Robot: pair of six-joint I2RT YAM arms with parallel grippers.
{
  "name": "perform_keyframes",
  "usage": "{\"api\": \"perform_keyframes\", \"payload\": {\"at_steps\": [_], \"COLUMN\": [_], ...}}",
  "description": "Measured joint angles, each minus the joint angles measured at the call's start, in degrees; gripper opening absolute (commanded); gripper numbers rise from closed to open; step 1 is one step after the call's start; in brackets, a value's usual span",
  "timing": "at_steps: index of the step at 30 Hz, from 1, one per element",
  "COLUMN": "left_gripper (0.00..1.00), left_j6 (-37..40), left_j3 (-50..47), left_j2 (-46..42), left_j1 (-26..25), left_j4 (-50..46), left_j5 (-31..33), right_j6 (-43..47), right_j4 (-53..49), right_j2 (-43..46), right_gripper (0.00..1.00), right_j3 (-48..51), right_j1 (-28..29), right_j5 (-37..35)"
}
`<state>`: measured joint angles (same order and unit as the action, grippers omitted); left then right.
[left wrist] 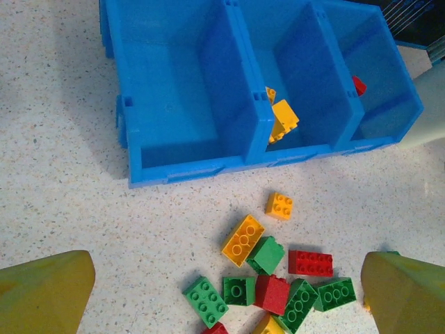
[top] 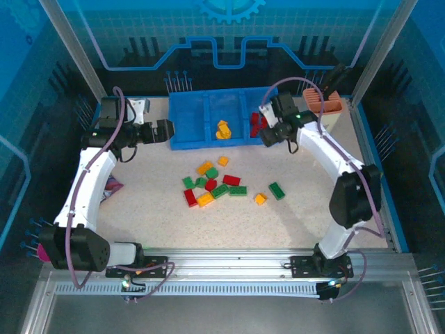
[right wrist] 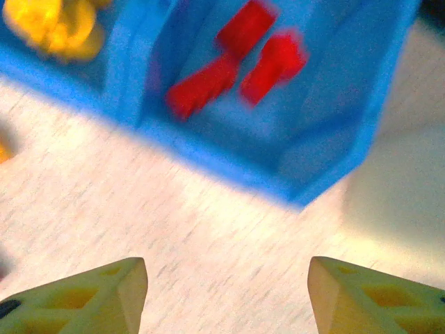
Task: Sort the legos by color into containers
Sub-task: Pick up the lego from the center of the table.
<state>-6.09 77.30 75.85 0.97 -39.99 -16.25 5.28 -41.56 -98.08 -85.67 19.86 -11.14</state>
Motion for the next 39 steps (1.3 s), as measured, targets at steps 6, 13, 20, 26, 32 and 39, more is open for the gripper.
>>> {"api": "perform_keyframes", "payload": {"at_steps": [6, 13, 20, 26, 32, 39], "left_gripper": [0.99, 0.99, 0.99, 1.0, 0.99, 0.99], "left_j6": [-0.02, -0.24, -0.92, -1.09, -1.11, -1.14], "left_j3": [0.02, 0.0, 0.0, 0.0, 0.0, 0.0], "left_j2": [0.0, 0.0, 0.0, 0.0, 0.0, 0.0], "left_j1": [0.0, 0.0, 0.0, 0.0, 0.0, 0.0], "left_j4": [0.02, 0.04, 0.02, -0.02, -0.04, -0.04], "left_j5": [-0.22, -0.59, -0.59, -0.55, -0.55, -0.52], "right_j6": [-14.01, -24.02, -25.88, -24.5, -21.99, -20.41], "right_j4": [-5.35, -6.01, -6.03, -6.08, -6.64, -5.75], "right_j2": [6.25, 8.44, 7.78, 3.04, 0.85, -2.19], "right_gripper": [0.65, 0.65, 0.65, 0.65, 0.63, 0.6], "right_j3": [14.82, 23.54, 24.37, 21.57, 21.09, 21.09], "right_j1": [5.51, 11.41, 14.14, 14.73, 14.91, 15.82], "right_j5": [7.3, 11.37, 11.28, 8.57, 4.83, 4.46]}}
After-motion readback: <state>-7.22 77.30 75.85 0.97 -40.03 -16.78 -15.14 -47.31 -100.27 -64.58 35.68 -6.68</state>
